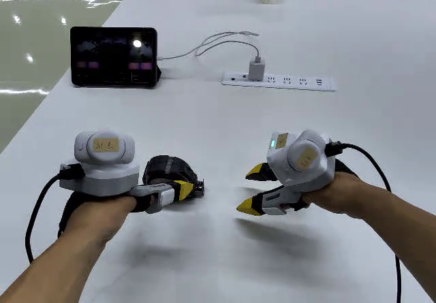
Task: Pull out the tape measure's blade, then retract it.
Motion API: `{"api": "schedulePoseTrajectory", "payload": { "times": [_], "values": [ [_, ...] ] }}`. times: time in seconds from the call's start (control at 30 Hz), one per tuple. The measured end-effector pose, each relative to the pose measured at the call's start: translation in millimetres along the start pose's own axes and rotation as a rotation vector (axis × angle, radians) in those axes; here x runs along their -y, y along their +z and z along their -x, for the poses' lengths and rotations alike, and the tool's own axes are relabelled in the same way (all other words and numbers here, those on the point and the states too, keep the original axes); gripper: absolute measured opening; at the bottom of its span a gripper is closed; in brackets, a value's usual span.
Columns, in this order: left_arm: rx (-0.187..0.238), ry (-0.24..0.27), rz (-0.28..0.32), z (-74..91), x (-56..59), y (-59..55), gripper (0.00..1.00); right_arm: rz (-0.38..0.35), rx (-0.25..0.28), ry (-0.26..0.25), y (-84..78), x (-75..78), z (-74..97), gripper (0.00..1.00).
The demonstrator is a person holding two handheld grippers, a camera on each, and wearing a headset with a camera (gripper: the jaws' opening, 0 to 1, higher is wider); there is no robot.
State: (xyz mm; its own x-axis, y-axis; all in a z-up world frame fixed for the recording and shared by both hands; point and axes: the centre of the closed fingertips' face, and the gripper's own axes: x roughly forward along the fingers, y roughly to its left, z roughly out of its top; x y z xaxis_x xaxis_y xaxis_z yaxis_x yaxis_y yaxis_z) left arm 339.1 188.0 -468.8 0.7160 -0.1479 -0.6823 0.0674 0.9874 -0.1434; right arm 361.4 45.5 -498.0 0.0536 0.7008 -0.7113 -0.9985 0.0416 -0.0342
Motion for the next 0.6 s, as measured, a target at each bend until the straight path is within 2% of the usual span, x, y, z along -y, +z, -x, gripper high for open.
{"api": "schedulePoseTrajectory", "payload": {
  "times": [0.27, 0.37, 0.5, 0.6],
  "values": [
    [0.021, -0.033, -0.055, 6.8, 5.7, -2.2, 0.71, -0.052, 0.021, -0.039, -8.6, -5.1, 18.4, 0.41],
    [0.033, -0.048, -0.072, 9.0, 8.1, -3.2, 0.72, -0.101, 0.047, -0.043, -11.4, -8.5, 24.8, 0.44],
    [0.034, -0.061, -0.095, 10.6, 10.4, -6.3, 0.73, -0.110, 0.052, -0.059, -16.0, -12.5, 31.6, 0.48],
    [0.039, -0.073, -0.112, 11.7, 10.8, -7.9, 0.75, -0.136, 0.076, -0.077, -16.1, -14.2, 37.7, 0.50]
  ]
}}
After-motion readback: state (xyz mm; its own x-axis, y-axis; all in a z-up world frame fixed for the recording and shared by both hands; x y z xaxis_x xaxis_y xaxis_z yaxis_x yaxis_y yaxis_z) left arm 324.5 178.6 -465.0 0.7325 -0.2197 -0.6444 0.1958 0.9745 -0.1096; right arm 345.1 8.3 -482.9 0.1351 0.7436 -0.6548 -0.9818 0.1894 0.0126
